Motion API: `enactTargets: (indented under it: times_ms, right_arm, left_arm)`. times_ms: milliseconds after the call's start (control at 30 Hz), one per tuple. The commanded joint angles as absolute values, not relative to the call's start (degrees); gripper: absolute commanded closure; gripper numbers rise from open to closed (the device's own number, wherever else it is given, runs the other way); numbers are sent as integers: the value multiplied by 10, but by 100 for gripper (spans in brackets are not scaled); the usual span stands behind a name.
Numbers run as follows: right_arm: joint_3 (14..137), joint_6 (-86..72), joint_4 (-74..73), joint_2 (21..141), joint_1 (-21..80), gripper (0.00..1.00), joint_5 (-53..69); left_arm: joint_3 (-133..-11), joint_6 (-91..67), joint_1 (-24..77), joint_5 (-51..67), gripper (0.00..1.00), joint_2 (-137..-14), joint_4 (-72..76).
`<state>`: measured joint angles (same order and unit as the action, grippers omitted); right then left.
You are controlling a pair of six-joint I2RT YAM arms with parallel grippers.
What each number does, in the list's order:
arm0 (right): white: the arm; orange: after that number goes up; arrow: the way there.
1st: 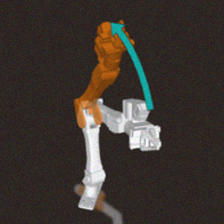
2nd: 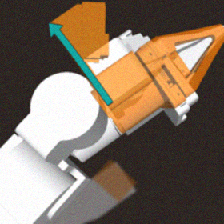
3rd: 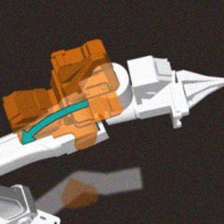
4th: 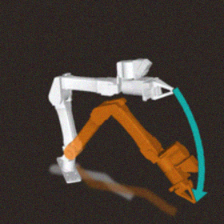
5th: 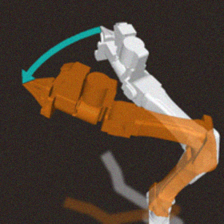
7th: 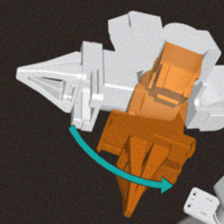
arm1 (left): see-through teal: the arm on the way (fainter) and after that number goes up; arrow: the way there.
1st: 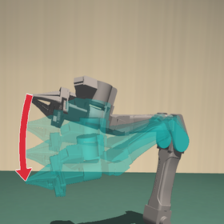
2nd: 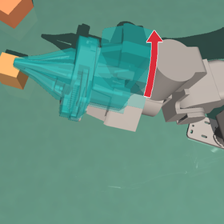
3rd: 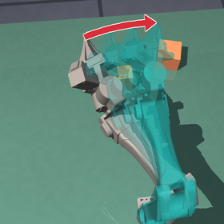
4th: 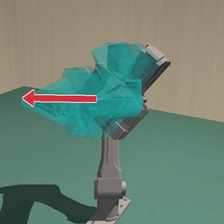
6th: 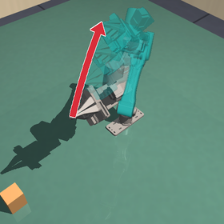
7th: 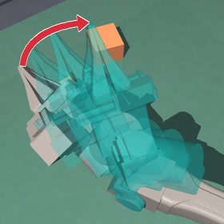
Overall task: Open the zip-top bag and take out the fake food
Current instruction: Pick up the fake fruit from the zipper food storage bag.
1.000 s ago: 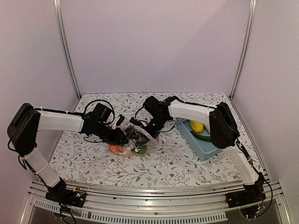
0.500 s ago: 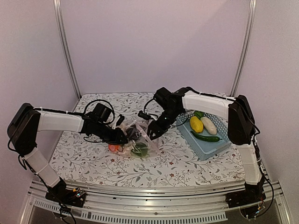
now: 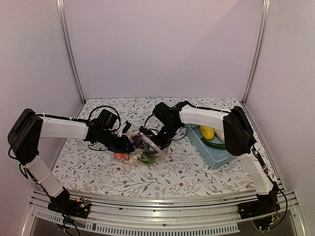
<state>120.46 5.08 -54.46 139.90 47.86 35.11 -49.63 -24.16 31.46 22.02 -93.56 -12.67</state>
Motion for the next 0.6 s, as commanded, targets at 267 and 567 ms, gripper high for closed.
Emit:
enactTargets:
  times_ms: [267, 567]
  right_arm:
    - [1228, 73, -578, 1449, 522, 15, 291]
    - [1231, 61, -557, 1449, 528, 30, 270]
  left_arm:
    - [-487, -245, 319, 224, 82, -948, -115]
    - [-482, -246, 319, 225, 82, -941, -117]
